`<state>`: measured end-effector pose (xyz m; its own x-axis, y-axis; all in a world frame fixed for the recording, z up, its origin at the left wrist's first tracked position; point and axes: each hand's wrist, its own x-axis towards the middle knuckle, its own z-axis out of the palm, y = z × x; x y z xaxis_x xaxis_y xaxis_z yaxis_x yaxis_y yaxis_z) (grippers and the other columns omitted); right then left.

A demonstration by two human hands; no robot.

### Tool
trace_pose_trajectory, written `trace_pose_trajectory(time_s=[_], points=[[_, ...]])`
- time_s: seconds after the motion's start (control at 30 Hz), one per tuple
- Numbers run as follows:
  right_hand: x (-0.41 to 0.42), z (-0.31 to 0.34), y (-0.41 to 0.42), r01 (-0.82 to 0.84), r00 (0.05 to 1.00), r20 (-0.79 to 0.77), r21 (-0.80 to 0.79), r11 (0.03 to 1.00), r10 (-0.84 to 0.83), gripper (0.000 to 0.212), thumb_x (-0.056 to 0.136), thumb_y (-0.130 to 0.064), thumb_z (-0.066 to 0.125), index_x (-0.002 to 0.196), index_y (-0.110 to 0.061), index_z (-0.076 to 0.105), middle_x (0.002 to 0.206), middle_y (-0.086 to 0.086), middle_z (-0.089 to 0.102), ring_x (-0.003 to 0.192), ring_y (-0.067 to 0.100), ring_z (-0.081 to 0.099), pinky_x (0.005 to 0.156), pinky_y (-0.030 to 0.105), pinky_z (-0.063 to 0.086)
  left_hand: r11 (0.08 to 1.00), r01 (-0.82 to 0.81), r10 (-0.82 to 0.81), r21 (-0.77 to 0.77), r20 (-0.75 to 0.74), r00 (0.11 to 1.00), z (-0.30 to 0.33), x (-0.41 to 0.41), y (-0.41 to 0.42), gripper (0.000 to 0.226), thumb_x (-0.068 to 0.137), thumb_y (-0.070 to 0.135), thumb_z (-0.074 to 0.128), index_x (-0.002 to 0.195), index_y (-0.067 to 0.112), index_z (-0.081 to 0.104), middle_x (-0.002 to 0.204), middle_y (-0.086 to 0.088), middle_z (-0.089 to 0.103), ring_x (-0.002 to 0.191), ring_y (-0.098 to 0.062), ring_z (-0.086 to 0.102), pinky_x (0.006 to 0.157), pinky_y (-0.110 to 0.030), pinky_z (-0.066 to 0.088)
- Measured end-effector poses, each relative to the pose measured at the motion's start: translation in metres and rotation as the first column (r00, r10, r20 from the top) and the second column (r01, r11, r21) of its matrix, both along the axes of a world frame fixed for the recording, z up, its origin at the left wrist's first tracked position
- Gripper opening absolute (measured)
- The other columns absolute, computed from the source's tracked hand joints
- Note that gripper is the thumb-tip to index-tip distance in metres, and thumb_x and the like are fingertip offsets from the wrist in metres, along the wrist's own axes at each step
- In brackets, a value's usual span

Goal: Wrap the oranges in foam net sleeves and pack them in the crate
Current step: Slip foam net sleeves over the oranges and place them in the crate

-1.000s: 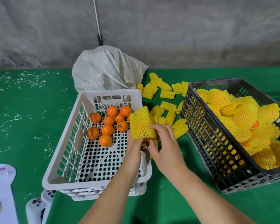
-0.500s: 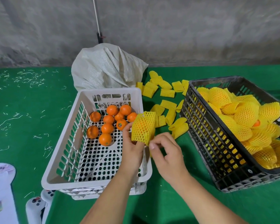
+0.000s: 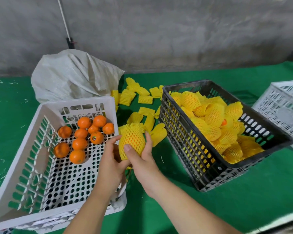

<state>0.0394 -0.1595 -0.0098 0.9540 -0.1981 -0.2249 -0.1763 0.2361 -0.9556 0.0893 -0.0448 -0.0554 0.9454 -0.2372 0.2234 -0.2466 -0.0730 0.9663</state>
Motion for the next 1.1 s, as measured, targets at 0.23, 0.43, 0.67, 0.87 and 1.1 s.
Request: trace_pose_trajectory(time_s=[0.23, 0.43, 0.67, 0.87, 1.1], points=[[0.0, 0.027, -0.073, 0.135, 0.987, 0.122, -0.275, 0.952, -0.105, 0.071, 0.09, -0.032, 0.073, 0.138, -0.067, 0.034, 0.154, -0.009, 0.04, 0.137, 0.016, 0.045, 0.115, 0.048, 0.039, 0.98, 0.084, -0.087, 0.18, 0.01, 0.996, 0.003, -0.012, -0.001, 0.059, 0.092, 0.035, 0.075, 0.143, 0.049, 0.048, 0.109, 0.01, 0.066, 0.09, -0.015, 0.066, 0.076, -0.015, 0.051], [-0.014, 0.057, -0.219, 0.444, 0.872, 0.272, -0.79, 0.423, -0.406, 0.067, 0.095, -0.029, 0.067, 0.148, -0.048, 0.03, 0.153, 0.002, 0.017, 0.128, 0.032, 0.045, 0.106, 0.028, 0.041, 0.976, 0.033, -0.024, 0.214, -0.044, 0.999, 0.0, -0.009, 0.0, 0.047, 0.1, 0.033, 0.064, 0.144, 0.042, 0.048, 0.115, 0.007, 0.066, 0.1, -0.015, 0.067, 0.084, -0.027, 0.054], [-0.077, 0.019, -0.258, -0.282, 0.915, -0.251, -0.958, -0.056, -0.314, 0.096, 0.077, -0.082, -0.025, 0.061, -0.031, 0.055, 0.074, -0.008, 0.056, 0.079, 0.02, 0.056, 0.08, 0.037, 0.042, 0.968, -0.062, 0.088, 0.242, -0.098, 0.991, 0.0, -0.005, -0.003, 0.035, 0.098, 0.038, 0.062, 0.133, 0.04, 0.058, 0.11, 0.01, 0.069, 0.085, -0.009, 0.067, 0.069, -0.014, 0.052], [-0.057, 0.002, -0.223, -0.105, 0.955, -0.116, -0.993, 0.053, -0.274, 0.08, 0.095, -0.068, 0.037, 0.16, -0.031, 0.008, 0.169, 0.008, 0.01, 0.152, 0.035, 0.02, 0.118, 0.054, 0.027, 0.962, -0.15, 0.186, 0.228, -0.147, 0.972, 0.002, -0.002, -0.006, 0.025, 0.102, 0.04, 0.061, 0.127, 0.042, 0.062, 0.117, 0.023, 0.067, 0.086, 0.003, 0.063, 0.077, -0.019, 0.047], [0.004, -0.081, -0.101, -0.368, 0.865, -0.314, -0.927, 0.07, 0.39, 0.047, 0.097, -0.045, 0.053, 0.143, -0.042, 0.044, 0.169, -0.002, -0.011, 0.154, 0.029, -0.003, 0.121, 0.056, 0.015, 0.954, -0.258, 0.294, 0.153, -0.649, 0.702, -0.007, 0.045, 0.028, 0.036, 0.103, 0.031, 0.067, 0.138, 0.028, 0.058, 0.122, -0.002, 0.064, 0.1, -0.021, 0.065, 0.088, -0.04, 0.055]])
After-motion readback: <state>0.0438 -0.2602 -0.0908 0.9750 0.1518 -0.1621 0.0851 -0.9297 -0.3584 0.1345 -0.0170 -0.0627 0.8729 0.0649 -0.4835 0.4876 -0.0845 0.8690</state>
